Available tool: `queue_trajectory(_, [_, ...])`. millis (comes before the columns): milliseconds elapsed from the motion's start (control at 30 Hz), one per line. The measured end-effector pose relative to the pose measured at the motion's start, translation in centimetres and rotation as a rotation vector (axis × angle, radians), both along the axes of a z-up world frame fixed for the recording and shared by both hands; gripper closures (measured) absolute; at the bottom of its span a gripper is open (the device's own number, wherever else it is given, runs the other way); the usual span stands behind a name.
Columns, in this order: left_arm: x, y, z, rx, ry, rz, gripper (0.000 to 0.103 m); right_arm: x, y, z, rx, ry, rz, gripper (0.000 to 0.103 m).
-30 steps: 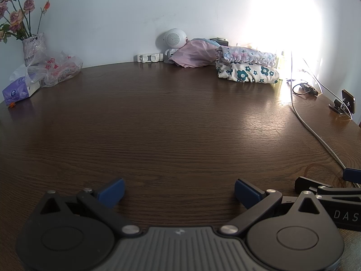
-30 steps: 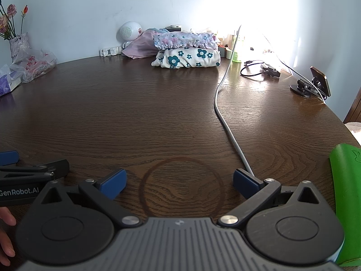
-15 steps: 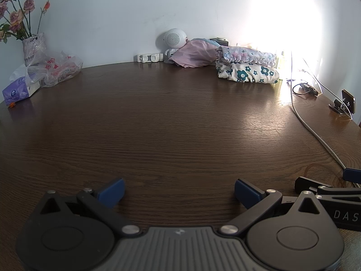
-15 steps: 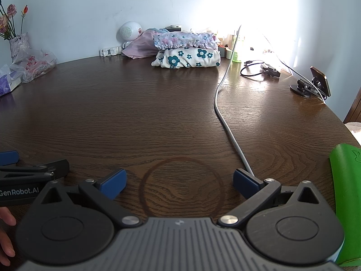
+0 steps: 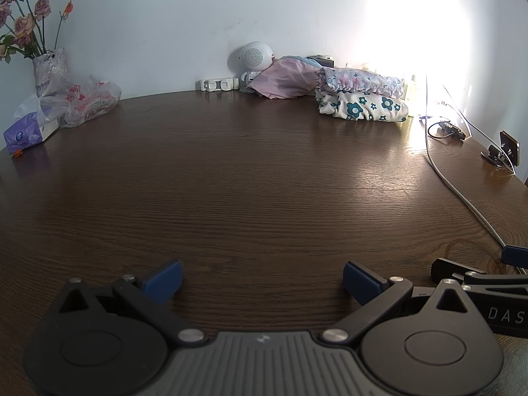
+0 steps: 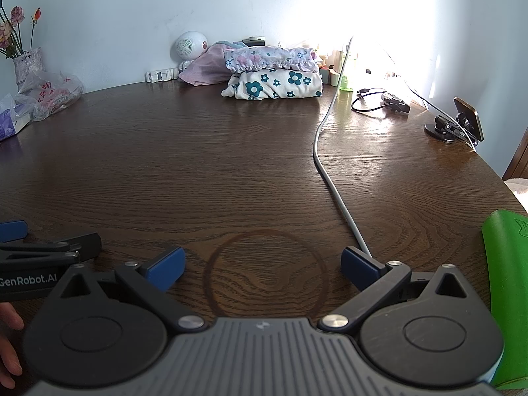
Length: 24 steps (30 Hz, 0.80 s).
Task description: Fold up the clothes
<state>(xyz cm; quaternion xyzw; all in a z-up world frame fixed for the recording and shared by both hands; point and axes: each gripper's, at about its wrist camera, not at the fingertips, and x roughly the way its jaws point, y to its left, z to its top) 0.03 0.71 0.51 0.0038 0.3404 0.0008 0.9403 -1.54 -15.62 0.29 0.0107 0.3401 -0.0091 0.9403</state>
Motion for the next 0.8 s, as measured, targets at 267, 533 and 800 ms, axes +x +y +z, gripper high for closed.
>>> queue_trajectory(267, [-0.04,0.15,0.06,0.0,0.0,0.0,0.0,0.0,0.0,0.0,0.0,0.0,0.0,0.001])
queue_trajectory(533, [-0.06,0.27,0.11,0.0,0.0,0.0,0.0,0.0,0.0,0.0,0.0,0.0,0.0,0.001])
queue_trajectory(800, [-0.01,0.24,0.11,0.0,0.0,0.0,0.0,0.02,0.02,0.0,0.0,0.0,0.0,0.001])
